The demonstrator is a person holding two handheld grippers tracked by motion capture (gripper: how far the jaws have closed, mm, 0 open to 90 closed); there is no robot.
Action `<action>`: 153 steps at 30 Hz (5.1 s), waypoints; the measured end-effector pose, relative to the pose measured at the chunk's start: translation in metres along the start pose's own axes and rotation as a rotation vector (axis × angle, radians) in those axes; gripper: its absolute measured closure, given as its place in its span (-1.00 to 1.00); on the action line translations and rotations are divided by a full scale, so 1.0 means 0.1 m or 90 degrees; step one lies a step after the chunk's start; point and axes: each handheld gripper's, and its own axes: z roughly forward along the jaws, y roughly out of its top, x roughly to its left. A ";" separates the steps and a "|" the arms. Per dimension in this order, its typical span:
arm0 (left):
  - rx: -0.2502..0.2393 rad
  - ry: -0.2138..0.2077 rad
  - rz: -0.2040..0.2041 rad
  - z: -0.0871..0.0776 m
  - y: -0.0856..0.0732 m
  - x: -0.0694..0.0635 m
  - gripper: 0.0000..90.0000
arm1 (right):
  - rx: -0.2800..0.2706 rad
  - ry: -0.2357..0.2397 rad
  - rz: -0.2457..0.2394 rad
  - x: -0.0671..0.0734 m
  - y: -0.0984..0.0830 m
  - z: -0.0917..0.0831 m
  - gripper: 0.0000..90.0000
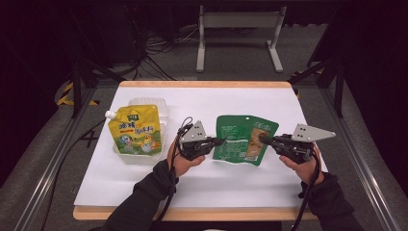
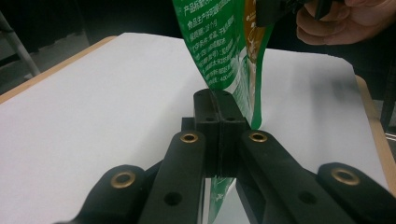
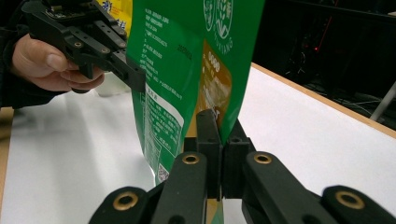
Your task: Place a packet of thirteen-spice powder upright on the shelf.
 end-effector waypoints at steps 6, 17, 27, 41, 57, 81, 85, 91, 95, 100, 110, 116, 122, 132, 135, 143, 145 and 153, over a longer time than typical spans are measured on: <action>0.004 0.007 0.007 -0.01 0.01 0.00 1.00 | 0.002 -0.006 0.002 0.01 0.01 0.01 0.99; 0.004 0.022 0.011 -0.04 0.02 0.00 1.00 | 0.003 -0.014 0.003 0.05 0.04 0.04 0.98; 0.004 0.035 0.009 -0.09 0.04 0.06 1.00 | 0.001 -0.019 -0.003 0.07 0.10 0.10 1.00; 0.012 0.055 0.008 -0.16 0.12 0.16 1.00 | -0.007 -0.024 0.001 0.09 0.18 0.18 1.00; 0.013 0.080 0.002 -0.25 0.18 0.24 1.00 | -0.008 -0.005 0.010 0.03 0.30 0.31 0.93; 0.042 0.112 0.002 -0.57 0.36 0.42 0.91 | -0.028 0.008 0.003 0.09 0.54 0.61 0.99; 0.044 0.122 0.000 -0.64 0.38 0.48 0.86 | -0.040 0.007 0.003 0.12 0.60 0.68 1.00; 0.039 0.128 -0.007 -0.76 0.40 0.53 0.77 | -0.047 0.011 -0.007 0.15 0.70 0.75 1.00; 0.028 0.133 -0.018 -0.83 0.41 0.55 0.69 | -0.054 0.023 -0.005 0.16 0.74 0.79 1.00; 0.027 0.144 -0.016 -0.90 0.40 0.58 0.65 | -0.057 0.026 -0.013 0.19 0.80 0.85 1.00; 0.048 0.170 0.013 -1.05 0.44 0.59 0.96 | -0.069 0.017 -0.010 0.21 0.91 0.99 1.00; 0.082 0.193 0.016 -1.17 0.53 0.66 0.99 | -0.078 0.016 -0.007 0.22 0.99 1.13 1.00; 0.100 0.205 0.017 -1.27 0.57 0.78 0.98 | -0.084 0.012 -0.008 0.23 1.07 1.29 1.00; 0.103 0.238 -0.009 -1.42 0.57 0.94 0.84 | -0.087 0.010 0.001 0.20 1.20 1.52 1.00; 0.101 0.244 -0.018 -1.44 0.57 1.02 0.73 | -0.086 0.005 0.002 0.20 1.25 1.62 1.00; 0.098 0.271 -0.046 -1.48 0.54 1.14 0.50 | -0.090 -0.001 0.007 0.19 1.34 1.84 1.00; 0.093 0.291 -0.075 -1.51 0.54 1.18 0.39 | -0.093 -0.002 0.013 0.18 1.36 1.92 1.00; 0.091 0.315 -0.132 -1.62 0.52 1.20 0.02 | -0.104 0.007 0.029 0.21 1.42 2.19 1.00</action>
